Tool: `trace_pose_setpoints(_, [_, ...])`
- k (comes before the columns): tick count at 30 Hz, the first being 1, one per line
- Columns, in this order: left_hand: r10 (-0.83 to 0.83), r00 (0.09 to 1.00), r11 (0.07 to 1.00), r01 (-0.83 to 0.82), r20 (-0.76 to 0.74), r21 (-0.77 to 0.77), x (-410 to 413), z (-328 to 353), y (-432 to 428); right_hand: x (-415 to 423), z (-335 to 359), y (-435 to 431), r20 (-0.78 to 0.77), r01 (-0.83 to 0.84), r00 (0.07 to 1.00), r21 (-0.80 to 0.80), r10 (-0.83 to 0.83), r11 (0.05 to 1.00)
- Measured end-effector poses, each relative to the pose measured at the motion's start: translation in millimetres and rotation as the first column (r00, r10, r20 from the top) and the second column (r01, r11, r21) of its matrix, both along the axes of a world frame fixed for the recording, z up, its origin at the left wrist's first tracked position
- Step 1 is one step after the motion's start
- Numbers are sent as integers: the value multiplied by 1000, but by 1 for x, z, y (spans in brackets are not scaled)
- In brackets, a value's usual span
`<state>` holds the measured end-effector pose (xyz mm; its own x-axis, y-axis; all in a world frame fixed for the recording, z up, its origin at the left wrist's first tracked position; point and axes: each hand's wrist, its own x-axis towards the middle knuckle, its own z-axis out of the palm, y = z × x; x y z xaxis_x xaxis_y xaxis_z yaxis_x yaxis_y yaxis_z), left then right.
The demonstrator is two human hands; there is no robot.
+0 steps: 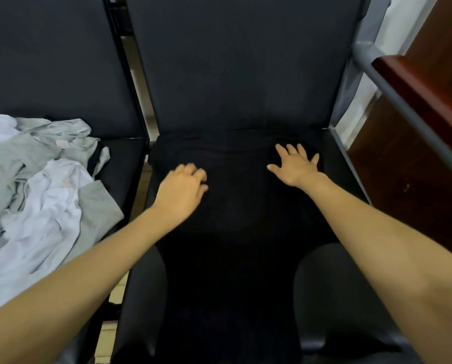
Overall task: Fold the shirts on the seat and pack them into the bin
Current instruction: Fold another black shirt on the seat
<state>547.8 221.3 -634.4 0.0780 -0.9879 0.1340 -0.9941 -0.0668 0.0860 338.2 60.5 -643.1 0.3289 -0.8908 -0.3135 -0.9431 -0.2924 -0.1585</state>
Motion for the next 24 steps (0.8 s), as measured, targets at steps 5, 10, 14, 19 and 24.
trace_pose_setpoints(5, [85,995,944,-62,-57,325,-20,-3,59,-11,13,92,156,-58,983,-243,98,968])
trace_pose_setpoints(10, [115,991,866,-65,-71,496,-27,-11,68,-31,8,149,-49,-137,989,67,140,988])
trace_pose_setpoints(14, [133,981,879,-50,-142,475,-21,-26,30,-30,-10,107,-82,-64,994,93,72,994])
trace_pose_setpoints(19, [21,966,995,5,-258,100,-2,-16,-10,-17,-10,54,44,-28,999,29,27,999])
trace_pose_setpoints(24, [-40,981,992,17,-191,-121,-28,-10,49,-29,5,107,248,-156,951,-124,182,980])
